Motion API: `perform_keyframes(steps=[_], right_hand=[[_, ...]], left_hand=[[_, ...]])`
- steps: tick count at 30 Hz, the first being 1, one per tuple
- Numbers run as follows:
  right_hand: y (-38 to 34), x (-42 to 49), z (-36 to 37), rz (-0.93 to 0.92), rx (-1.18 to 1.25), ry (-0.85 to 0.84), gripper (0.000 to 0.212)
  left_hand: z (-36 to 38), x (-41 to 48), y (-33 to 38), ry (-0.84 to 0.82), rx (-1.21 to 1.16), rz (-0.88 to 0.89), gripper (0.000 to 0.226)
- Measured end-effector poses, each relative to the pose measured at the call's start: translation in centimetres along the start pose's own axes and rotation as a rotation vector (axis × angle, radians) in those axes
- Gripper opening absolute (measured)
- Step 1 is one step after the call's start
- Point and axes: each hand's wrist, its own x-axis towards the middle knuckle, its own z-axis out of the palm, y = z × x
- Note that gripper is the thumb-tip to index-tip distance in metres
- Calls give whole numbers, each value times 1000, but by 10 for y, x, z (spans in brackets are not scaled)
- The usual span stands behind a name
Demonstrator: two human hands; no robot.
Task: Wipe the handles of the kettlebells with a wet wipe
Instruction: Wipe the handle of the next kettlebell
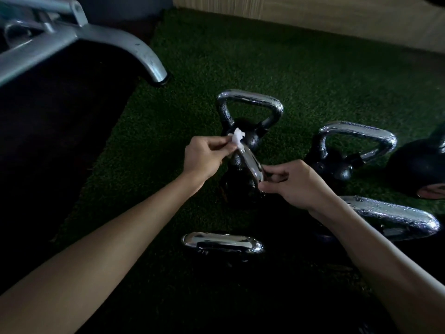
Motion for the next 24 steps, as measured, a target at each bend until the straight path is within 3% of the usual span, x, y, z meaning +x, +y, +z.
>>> perform_keyframes(steps=[3,6,9,15,21,24], right_hand=[[0,1,0,-3,24,-6,45],[-1,2,-3,-24,-6,-37,44],[-2,1,-10,-34,-39,-116,44],[-1,6,-12,29,87,-129,41],[0,3,-16,0,125,-180,36],[1,6,-17,-8,115,-161,29]], left_hand=[[-1,2,10,14,82,7,32],[0,-3,14,37,6,-111,31],[8,-24,15,52,-3,-106,29],[16,-40,25,57,5,-118,29],[23,-67,25,-87,-4,-157,26],[20,-63,27,-83,-13,-155,33]])
